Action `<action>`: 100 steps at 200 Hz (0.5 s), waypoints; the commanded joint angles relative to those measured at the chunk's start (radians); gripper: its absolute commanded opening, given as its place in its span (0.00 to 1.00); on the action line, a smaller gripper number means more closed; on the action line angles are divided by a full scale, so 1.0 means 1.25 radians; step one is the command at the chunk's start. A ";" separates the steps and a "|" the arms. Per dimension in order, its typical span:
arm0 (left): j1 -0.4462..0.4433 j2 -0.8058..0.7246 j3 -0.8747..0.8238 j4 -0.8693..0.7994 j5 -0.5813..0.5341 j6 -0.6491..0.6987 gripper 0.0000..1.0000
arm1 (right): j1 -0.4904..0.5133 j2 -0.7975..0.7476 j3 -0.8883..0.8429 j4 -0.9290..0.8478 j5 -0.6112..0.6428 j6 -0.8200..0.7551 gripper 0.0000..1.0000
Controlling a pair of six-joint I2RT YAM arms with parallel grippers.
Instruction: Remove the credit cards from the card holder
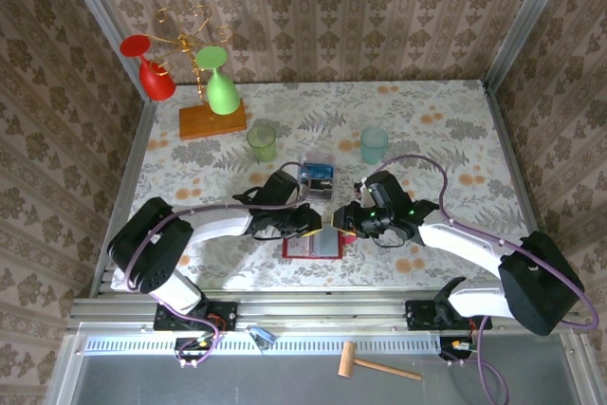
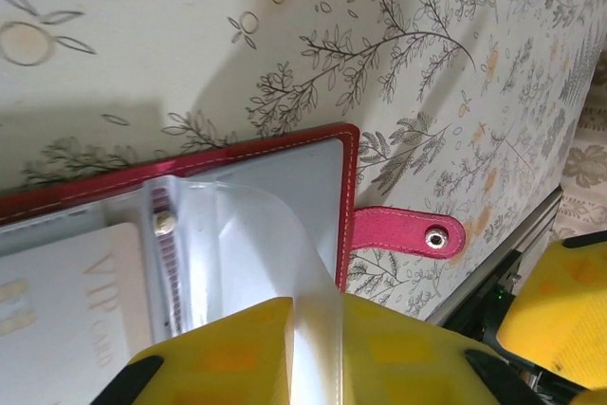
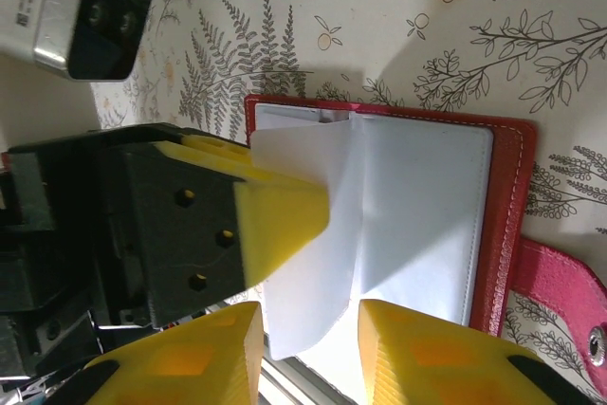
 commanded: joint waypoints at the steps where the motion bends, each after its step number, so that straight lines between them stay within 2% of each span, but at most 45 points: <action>1: -0.014 0.026 0.029 0.032 0.023 -0.012 0.21 | -0.005 -0.021 -0.012 -0.022 0.014 -0.016 0.32; 61: -0.020 0.045 0.053 0.041 0.029 -0.006 0.40 | -0.008 -0.036 -0.015 -0.028 0.017 -0.015 0.32; 100: -0.018 0.042 0.055 0.038 0.028 0.000 0.43 | -0.007 -0.035 -0.013 -0.026 0.015 -0.011 0.33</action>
